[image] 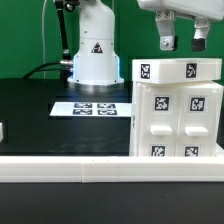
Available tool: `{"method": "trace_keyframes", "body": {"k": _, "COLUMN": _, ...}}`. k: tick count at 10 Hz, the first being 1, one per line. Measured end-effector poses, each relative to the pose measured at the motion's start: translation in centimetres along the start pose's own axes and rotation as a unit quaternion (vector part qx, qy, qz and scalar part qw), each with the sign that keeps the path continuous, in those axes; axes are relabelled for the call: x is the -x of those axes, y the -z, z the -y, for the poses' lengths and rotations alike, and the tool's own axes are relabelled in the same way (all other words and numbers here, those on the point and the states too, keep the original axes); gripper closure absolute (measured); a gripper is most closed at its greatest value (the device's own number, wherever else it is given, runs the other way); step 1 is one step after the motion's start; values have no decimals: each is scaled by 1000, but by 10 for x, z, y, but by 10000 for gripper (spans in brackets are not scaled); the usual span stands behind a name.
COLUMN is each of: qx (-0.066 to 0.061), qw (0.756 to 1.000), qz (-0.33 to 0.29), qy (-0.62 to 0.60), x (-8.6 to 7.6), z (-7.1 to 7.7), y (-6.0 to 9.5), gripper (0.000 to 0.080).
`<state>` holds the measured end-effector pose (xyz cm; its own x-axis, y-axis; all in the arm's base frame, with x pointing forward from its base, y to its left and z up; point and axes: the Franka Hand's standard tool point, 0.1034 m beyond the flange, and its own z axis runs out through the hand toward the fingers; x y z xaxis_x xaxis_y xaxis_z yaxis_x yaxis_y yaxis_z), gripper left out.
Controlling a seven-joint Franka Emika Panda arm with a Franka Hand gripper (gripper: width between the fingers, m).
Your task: Assemble cabinet
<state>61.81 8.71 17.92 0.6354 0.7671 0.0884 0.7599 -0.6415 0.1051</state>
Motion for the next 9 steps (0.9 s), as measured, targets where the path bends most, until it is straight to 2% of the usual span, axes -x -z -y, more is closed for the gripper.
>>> {"method": "trace_keyframes", "body": {"k": 2, "qx": 7, "qw": 994, "qz": 7, "qy": 113, "x": 3, "z": -2, "y": -1, "gripper": 2}}
{"method": "trace_keyframes", "body": {"k": 3, "qx": 6, "qw": 985, "qz": 10, "qy": 174, "x": 4, "z": -1, "y": -3, "gripper": 2}}
{"method": "trace_keyframes", "body": {"k": 6, "qx": 13, "qw": 945, "qz": 31, "qy": 324, "x": 6, "z": 0, "y": -6, "gripper": 2}}
{"method": "trace_keyframes", "body": {"k": 9, "qx": 14, "qw": 904, "qz": 50, "qy": 425, "x": 7, "z": 1, "y": -10, "gripper": 2}}
